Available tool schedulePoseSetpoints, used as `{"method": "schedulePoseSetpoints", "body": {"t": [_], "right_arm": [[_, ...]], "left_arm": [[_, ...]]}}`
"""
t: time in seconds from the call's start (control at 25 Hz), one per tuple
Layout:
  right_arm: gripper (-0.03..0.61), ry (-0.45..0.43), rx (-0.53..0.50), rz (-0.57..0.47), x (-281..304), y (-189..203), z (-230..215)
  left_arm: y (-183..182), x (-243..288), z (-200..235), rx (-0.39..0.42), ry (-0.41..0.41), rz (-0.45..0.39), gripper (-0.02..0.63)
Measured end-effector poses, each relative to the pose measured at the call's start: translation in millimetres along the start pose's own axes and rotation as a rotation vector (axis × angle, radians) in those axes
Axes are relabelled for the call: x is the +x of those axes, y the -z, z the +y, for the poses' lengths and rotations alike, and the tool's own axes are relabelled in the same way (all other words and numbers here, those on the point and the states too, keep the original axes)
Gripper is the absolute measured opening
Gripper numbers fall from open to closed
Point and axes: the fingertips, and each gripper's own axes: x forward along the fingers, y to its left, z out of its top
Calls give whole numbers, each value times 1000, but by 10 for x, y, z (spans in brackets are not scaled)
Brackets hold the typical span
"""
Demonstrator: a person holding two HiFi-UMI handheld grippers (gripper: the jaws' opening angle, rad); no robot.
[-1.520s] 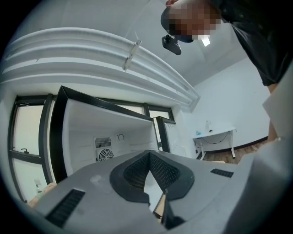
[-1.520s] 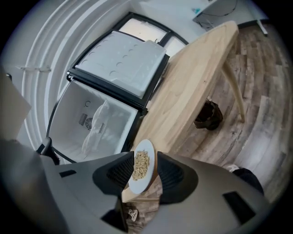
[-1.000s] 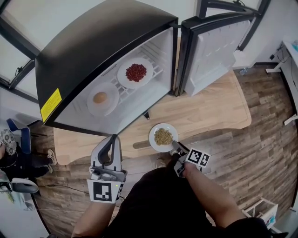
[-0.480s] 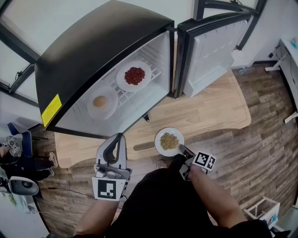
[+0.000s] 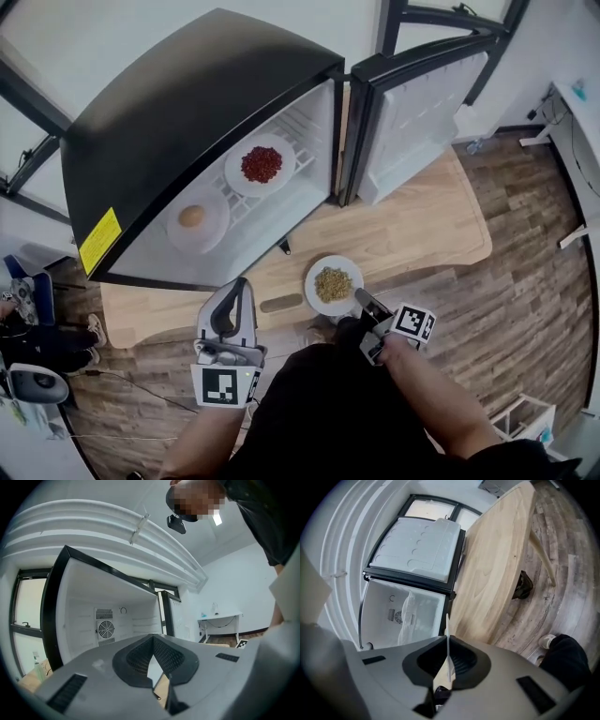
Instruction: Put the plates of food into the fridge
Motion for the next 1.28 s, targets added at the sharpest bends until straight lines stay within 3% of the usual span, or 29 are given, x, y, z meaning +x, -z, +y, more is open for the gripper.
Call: {"method": "schedulePoseSetpoints", "body": {"t": [0.6, 0.72, 0.84, 1.28], "right_arm": [[34, -82, -78, 93, 444, -299, 610], [34, -59, -119, 126, 583, -353, 672], [34, -109, -117, 162, 748, -349, 857], [34, -146, -206, 304, 1208, -336, 1199]], "left_arm": [[-49, 14, 328, -44, -135, -25, 5], [-56, -3, 430, -52, -170, -26, 4], [-61, -25, 490, -50, -197, -26, 5], [-26, -164, 697, -105, -314, 11, 3]]}}
